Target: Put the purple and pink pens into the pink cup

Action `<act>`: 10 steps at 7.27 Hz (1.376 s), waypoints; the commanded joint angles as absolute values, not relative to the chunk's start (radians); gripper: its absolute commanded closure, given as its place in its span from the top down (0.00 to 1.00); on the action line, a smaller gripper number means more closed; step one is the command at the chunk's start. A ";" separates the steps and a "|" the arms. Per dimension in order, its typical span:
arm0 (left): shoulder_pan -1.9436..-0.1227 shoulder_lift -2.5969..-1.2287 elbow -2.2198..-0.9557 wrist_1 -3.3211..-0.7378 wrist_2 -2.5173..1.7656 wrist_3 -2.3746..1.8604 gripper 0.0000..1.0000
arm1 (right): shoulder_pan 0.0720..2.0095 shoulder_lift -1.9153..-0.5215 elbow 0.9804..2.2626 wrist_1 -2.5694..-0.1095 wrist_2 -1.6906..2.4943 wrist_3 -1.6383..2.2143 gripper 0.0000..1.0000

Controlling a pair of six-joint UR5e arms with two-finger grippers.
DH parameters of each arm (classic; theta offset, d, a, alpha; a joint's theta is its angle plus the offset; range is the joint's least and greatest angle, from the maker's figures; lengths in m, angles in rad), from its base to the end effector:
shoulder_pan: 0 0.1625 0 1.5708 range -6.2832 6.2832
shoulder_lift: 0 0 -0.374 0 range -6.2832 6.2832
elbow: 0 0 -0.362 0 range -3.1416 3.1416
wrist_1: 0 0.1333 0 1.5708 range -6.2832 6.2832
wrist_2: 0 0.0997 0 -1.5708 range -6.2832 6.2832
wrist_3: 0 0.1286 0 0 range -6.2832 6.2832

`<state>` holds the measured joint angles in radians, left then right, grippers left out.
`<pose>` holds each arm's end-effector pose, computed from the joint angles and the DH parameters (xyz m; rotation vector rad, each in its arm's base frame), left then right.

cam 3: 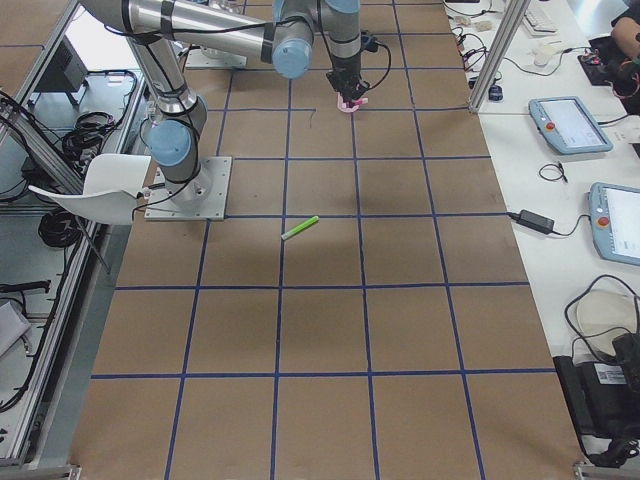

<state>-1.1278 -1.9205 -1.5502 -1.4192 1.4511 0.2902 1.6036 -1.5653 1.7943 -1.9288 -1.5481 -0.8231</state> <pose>0.0999 -0.5573 0.2536 0.2417 -2.9512 -0.1824 0.1516 -0.4653 0.3396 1.2913 -2.8254 0.1988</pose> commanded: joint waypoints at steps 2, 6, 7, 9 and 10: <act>-1.126 -1.861 -1.568 -1.410 1.356 0.311 0.00 | 1.891 -1.423 1.693 -1.990 -1.655 -0.542 0.17; -1.118 -1.842 -1.580 -1.408 1.316 0.310 0.00 | 2.064 -1.234 1.578 -1.911 -1.785 -0.508 0.18; -1.117 -1.842 -1.592 -1.405 1.312 0.313 0.00 | 2.083 -1.215 1.577 -1.910 -1.834 -0.496 0.18; -1.115 -1.832 -1.591 -1.398 1.295 0.314 0.00 | 2.083 -1.206 1.583 -1.910 -1.836 -0.491 0.38; -1.114 -1.827 -1.592 -1.390 1.246 0.316 0.00 | 2.082 -1.198 1.583 -1.920 -1.832 -0.497 0.92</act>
